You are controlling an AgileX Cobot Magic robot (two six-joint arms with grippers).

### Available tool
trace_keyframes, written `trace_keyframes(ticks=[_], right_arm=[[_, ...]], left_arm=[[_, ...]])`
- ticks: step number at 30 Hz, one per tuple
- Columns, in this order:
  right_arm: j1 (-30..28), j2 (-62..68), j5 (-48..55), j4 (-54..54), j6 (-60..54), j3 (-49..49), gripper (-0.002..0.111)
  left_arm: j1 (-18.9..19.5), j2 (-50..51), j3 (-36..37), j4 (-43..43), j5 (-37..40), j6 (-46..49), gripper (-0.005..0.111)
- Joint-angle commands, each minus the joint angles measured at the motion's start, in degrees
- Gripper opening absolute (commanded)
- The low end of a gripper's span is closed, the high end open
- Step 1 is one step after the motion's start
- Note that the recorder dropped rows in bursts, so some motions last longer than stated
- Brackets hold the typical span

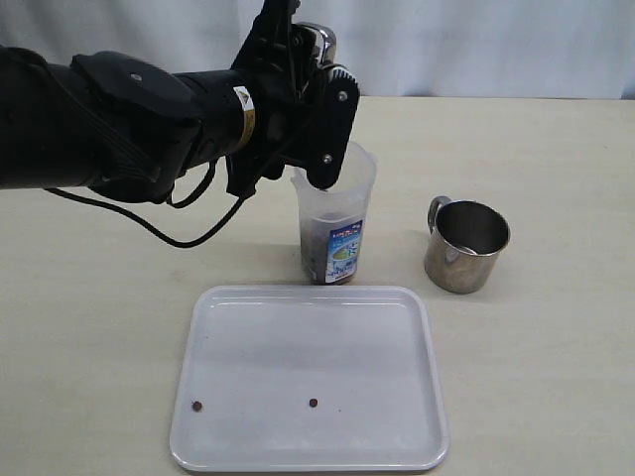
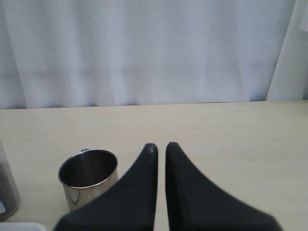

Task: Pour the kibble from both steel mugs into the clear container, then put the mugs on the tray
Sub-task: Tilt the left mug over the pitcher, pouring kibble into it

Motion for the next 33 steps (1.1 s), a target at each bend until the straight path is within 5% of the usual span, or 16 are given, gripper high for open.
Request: trace_keyframes(ticks=[1, 33], right_arm=[[0.19, -0.23, 0.10, -0.42, -0.17, 0.21, 0.005], [0.19, -0.23, 0.10, -0.42, -0.17, 0.21, 0.005]], left_arm=[[-0.19, -0.17, -0.83, 0.30, 1.08, 1.43, 0.000], [-0.19, 2.41, -2.59, 0.30, 0.56, 12.81, 0.000]])
